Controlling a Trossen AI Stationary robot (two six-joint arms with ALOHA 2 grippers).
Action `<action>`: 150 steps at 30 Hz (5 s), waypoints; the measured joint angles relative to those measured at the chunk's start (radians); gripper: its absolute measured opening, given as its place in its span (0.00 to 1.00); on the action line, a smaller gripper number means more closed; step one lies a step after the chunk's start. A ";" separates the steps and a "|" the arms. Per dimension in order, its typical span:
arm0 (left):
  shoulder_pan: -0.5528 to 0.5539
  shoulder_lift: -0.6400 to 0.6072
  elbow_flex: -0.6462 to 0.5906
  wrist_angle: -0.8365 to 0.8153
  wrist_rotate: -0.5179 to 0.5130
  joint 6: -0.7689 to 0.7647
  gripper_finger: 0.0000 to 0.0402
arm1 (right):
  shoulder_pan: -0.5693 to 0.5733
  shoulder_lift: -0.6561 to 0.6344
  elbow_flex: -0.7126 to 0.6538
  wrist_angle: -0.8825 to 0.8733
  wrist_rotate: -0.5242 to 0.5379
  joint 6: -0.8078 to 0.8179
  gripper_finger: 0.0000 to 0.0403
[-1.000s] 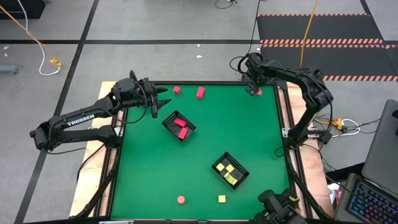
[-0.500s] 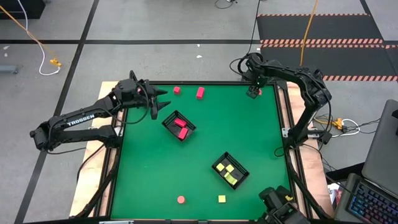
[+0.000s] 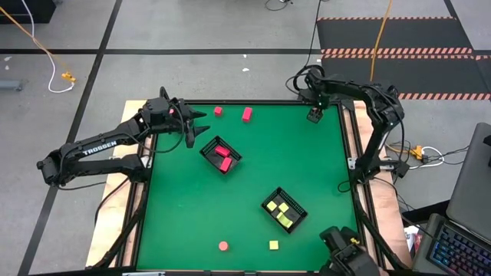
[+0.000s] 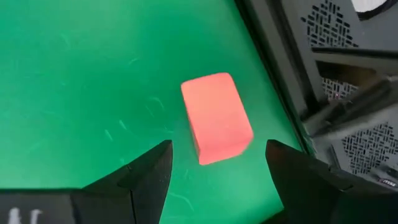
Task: Sort & place blocks by color
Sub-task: Put the light orange block into the top black bin
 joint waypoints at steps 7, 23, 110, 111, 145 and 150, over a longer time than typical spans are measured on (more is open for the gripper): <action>0.000 0.000 0.000 -0.006 0.000 0.007 0.65 | 0.007 0.048 0.000 0.004 -0.043 0.019 0.62; 0.000 0.000 0.000 -0.061 -0.001 0.008 0.65 | 0.114 0.043 -0.003 0.003 -0.059 0.028 0.30; -0.336 0.356 -0.001 0.690 -0.078 0.078 0.56 | 0.818 -0.203 -0.001 0.951 -0.424 0.296 0.30; -0.336 0.356 -0.001 0.695 -0.078 0.073 0.55 | 0.818 -0.203 0.000 0.953 -0.424 0.300 0.30; -0.209 0.098 0.000 0.210 -0.455 0.086 0.33 | 0.818 -0.203 0.001 0.783 -0.071 0.317 0.74; -0.136 0.071 0.000 0.067 -0.685 0.016 0.33 | 0.818 -0.203 0.001 0.778 -0.073 0.341 0.73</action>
